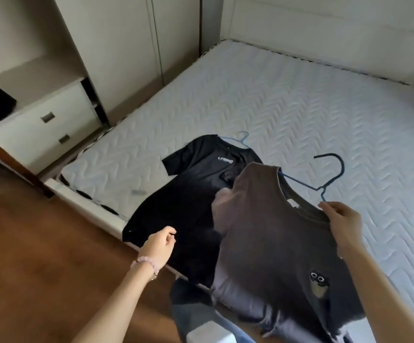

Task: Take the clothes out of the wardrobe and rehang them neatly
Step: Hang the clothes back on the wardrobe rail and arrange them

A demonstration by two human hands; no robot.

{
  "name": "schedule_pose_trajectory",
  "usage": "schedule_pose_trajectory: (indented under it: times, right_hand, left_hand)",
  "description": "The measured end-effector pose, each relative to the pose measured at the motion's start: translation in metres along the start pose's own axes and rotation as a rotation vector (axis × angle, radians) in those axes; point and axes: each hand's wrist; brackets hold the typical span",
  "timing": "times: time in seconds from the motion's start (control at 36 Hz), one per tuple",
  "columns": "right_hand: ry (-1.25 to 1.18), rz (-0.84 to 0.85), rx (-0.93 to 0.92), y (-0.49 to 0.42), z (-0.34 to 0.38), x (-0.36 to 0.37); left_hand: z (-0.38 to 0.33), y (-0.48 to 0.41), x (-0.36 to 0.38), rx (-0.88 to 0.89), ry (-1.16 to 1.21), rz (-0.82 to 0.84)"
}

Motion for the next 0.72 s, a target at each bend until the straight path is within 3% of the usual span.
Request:
schedule_pose_trajectory:
  times: [0.19,0.33,0.56,0.72]
  right_hand:
    - [0.099,0.003,0.094,-0.059,-0.011,0.082]
    - [0.149,0.004,0.207,-0.085,-0.019,0.119]
    - [0.225,-0.012,0.299,-0.122,-0.038,0.143]
    - [0.292,-0.006,0.337,-0.157,-0.068,0.169]
  left_hand:
    - [-0.056,-0.137,-0.057,0.256,-0.396,-0.204]
    - [-0.095,-0.215,-0.074,0.327,-0.583,-0.154]
    - [-0.146,-0.345,-0.034,0.349,-0.802,0.084]
    - [-0.192,-0.446,0.005,0.441,-0.870,0.098]
Point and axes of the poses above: each hand's wrist, its own y-axis away from the middle knuckle, its own x-axis out of the palm, z = x × y, and after that the axes turned 9 degrees about -x, right-handed
